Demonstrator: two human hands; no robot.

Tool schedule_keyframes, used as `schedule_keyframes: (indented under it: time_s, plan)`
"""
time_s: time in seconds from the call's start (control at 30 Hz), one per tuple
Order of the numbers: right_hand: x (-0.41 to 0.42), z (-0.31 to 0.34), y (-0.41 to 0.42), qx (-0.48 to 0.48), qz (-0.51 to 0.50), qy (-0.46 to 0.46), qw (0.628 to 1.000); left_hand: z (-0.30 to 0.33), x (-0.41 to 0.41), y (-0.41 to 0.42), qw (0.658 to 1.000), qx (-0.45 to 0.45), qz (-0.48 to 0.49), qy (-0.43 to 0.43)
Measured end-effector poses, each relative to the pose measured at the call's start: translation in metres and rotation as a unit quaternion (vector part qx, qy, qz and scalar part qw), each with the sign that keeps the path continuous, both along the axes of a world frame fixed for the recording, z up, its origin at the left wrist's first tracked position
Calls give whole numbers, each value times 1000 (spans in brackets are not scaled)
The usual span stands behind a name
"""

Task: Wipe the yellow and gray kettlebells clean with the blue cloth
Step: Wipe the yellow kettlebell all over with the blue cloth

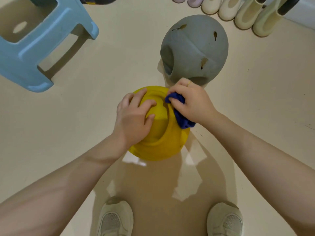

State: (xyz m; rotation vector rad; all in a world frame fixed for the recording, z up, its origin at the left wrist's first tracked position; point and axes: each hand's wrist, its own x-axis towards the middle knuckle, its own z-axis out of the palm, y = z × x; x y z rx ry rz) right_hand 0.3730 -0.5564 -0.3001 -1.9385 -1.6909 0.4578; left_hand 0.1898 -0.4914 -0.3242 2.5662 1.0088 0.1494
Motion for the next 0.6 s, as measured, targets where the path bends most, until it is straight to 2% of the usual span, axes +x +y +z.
schedule_keyframes:
  time_s: [0.17,0.43,0.5,0.6]
  plan:
    - [-5,-10,39,7,-59,-89,994,1,4,5,1000,-19,21,-12]
    - [6,-3,-17,-34,6,126,991,1,12,13,996,-40,72,-30]
    - [5,-6,-18,-49,-24,178,983,-1,14,12,996,-36,78,-25]
    - [0,-20,-7,-9,-171,199,965,-3,16,2,997,-10,70,-19]
